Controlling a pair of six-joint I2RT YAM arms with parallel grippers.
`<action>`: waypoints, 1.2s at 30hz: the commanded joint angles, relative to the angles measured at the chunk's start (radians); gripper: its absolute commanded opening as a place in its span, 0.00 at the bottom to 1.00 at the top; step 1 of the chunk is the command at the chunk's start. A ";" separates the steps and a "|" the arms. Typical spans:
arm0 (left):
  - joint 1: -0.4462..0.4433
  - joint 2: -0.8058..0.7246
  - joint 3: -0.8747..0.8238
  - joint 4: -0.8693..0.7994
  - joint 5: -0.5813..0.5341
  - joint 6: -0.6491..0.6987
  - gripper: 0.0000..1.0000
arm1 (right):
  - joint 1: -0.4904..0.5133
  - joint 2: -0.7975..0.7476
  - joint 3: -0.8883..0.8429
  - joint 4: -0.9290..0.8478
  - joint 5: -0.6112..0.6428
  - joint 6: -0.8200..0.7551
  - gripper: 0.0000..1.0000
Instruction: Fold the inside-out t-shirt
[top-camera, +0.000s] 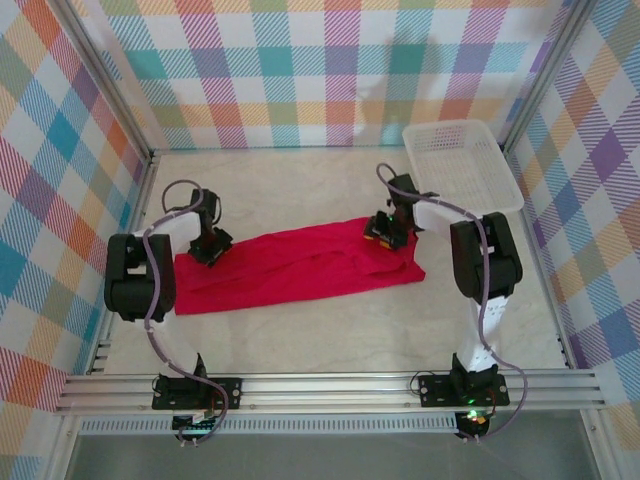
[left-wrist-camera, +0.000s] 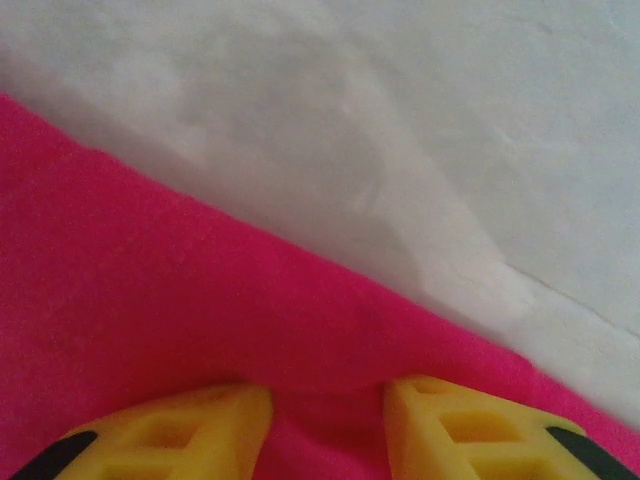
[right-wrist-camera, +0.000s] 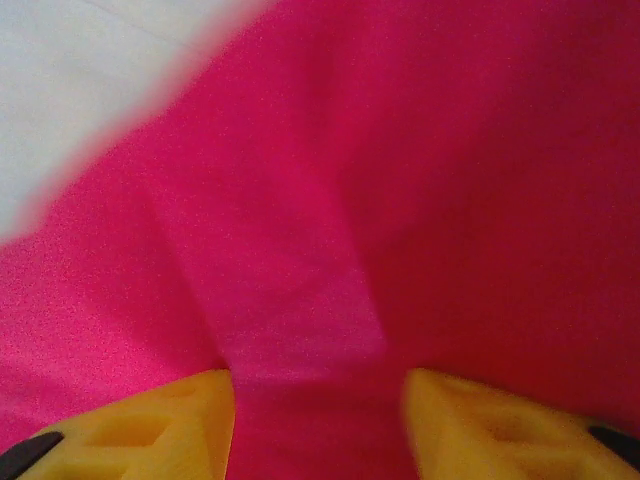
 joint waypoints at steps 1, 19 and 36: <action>0.078 0.007 0.006 -0.033 -0.066 0.043 0.41 | -0.032 -0.035 -0.113 -0.042 0.049 -0.002 0.51; 0.020 -0.216 0.061 -0.183 -0.146 0.150 0.58 | -0.063 -0.189 -0.091 -0.269 0.281 -0.194 0.94; 0.110 -0.139 -0.019 -0.132 -0.048 0.149 0.59 | 0.082 -0.011 -0.106 -0.146 0.182 -0.079 0.69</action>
